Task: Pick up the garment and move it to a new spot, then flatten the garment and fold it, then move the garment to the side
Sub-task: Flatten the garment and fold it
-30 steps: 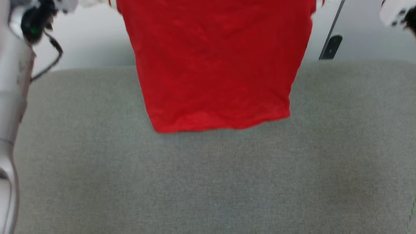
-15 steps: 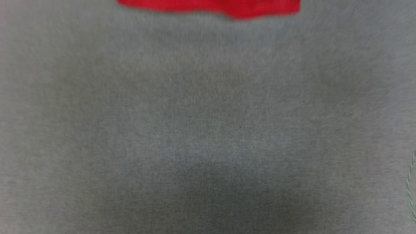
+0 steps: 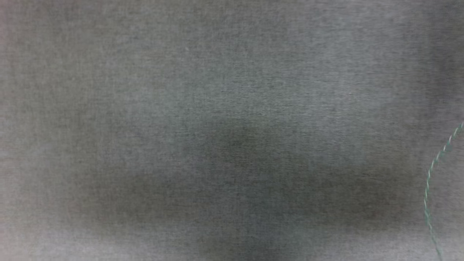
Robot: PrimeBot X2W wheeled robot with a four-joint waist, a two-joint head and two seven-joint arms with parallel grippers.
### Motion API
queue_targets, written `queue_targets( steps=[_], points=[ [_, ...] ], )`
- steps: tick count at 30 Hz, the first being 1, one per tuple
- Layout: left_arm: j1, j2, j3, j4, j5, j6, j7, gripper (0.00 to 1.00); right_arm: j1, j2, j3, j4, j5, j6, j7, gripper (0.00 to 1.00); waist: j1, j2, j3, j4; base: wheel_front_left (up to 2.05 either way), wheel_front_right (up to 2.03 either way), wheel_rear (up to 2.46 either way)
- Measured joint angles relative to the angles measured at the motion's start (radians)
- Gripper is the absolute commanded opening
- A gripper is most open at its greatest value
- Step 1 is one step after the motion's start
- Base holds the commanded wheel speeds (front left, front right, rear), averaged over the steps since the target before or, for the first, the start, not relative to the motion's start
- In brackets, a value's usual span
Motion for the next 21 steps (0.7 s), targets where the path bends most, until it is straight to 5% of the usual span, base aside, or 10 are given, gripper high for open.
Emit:
queue_targets(
  steps=[6, 11, 21],
  points=[
    [0.191, -0.017, -0.021, 0.013, -0.026, -0.018, -0.008, 0.0, 0.102, -0.003, 0.149, 0.05, 0.117, 0.0, 0.0, 0.0, 0.0, 0.0, -0.008, 0.026, 0.0, 0.0, 0.0],
    [0.404, -0.034, -0.068, 0.031, -0.057, -0.023, -0.001, 0.0, 0.251, -0.025, 0.295, 0.057, 0.337, 0.0, 0.056, 0.0, 0.0, 0.0, -0.071, 0.039, 0.0, 0.0, 0.0],
    [0.857, 0.044, -0.196, -0.114, -0.176, -0.025, 0.052, 0.0, 0.71, -0.23, 0.429, -0.226, 0.735, 0.0, 0.226, 0.0, -0.0001, 0.0, -0.294, 0.048, 0.0, 0.0, 0.0]
  ],
)
